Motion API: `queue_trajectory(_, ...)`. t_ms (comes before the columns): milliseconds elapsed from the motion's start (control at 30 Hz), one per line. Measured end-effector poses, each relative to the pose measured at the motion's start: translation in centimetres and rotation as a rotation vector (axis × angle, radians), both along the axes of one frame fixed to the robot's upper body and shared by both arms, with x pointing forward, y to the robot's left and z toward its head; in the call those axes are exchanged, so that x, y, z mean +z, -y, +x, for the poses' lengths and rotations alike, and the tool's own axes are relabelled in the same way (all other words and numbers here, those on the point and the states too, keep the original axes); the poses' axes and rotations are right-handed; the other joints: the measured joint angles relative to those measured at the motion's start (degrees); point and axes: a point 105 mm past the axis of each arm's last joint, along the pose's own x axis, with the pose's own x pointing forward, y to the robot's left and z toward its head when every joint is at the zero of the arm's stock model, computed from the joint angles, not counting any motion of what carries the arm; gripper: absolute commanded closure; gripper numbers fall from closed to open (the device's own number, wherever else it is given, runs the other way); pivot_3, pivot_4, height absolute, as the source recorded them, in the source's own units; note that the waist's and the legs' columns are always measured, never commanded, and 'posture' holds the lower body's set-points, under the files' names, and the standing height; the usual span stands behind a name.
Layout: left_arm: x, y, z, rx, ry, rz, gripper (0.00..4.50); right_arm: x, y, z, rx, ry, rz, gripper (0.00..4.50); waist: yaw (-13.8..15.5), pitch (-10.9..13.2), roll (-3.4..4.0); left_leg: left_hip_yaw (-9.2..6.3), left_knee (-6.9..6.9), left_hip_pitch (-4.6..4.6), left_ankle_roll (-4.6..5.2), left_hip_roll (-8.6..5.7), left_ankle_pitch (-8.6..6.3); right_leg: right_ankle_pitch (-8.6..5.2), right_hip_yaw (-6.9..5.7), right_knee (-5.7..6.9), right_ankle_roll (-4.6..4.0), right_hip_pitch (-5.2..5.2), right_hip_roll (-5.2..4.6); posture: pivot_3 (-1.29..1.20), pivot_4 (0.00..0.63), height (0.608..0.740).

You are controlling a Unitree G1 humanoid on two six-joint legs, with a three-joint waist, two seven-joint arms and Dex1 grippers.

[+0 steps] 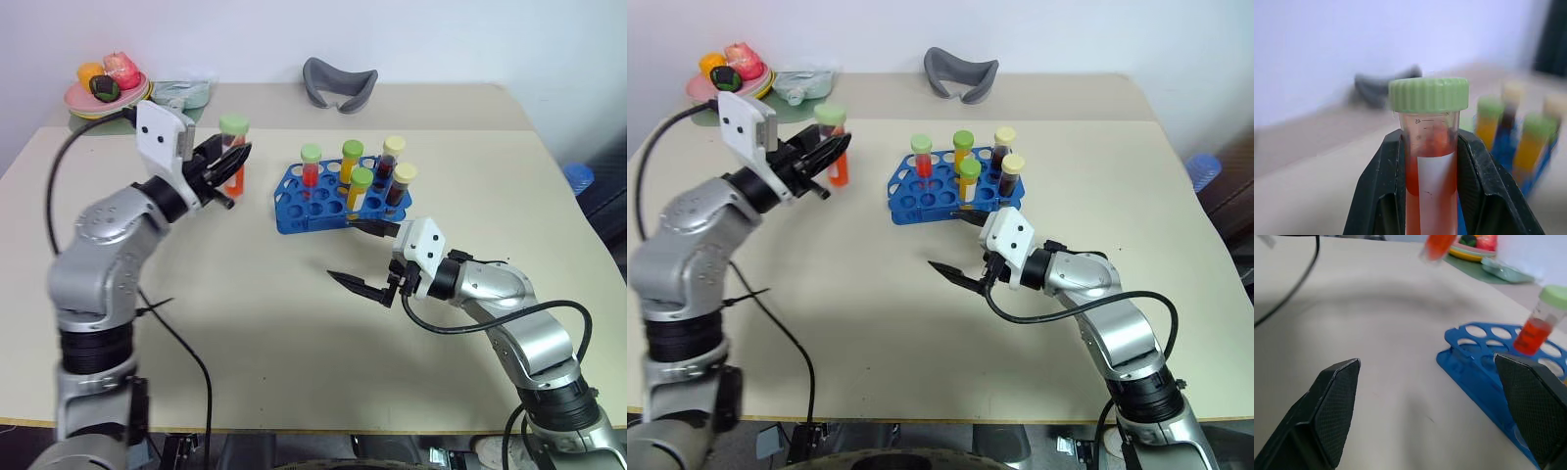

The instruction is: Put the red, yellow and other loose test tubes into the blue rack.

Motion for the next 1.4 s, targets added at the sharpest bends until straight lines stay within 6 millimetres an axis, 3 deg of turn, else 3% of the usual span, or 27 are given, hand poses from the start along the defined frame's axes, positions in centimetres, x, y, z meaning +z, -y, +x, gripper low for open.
queue_trajectory(133,-2.1,4.1,0.4,-0.068,0.067,0.023,3.73,-0.9,0.9,0.3,-0.057,-0.035,0.014,0.00,-0.40,-0.01,0.02,0.01,-0.02,0.04,0.01,0.00,0.00,0.00,0.00,0.03,0.00,-0.01,0.01,0.00,0.150,0.740)
queue_trajectory(300,-4.4,5.9,1.3,-0.094,0.064,0.034,3.73,-0.8,3.1,1.0,-0.173,-0.038,0.044,0.00,-0.65,-0.02,0.05,0.00,-0.02,0.08,0.18,0.01,-0.10,0.00,0.02,0.10,0.00,-0.01,0.05,0.00,0.150,0.740)
queue_trajectory(667,-6.9,6.2,2.9,-0.061,0.055,0.056,3.73,-1.7,4.8,0.7,-0.245,-0.078,0.046,0.00,-0.54,-0.03,0.05,0.00,-0.01,0.08,0.24,0.00,-0.13,0.00,0.02,0.08,0.00,0.01,0.05,0.00,0.150,0.740)
queue_trajectory(1000,-7.1,7.5,3.3,-0.088,0.077,0.007,3.73,-1.7,4.9,0.8,-0.253,-0.076,0.048,0.00,-0.53,-0.03,0.05,-0.01,-0.01,0.08,0.22,0.00,-0.12,0.00,0.01,0.08,0.00,0.02,0.05,0.00,0.150,0.740)
queue_trajectory(1400,-7.6,7.6,3.5,-0.082,0.097,0.013,3.73,-1.9,5.0,0.7,-0.257,-0.083,0.047,0.00,-0.51,-0.03,0.05,-0.01,-0.01,0.12,0.22,0.00,-0.12,0.00,0.01,0.07,0.00,0.06,0.05,0.00,0.150,0.740)
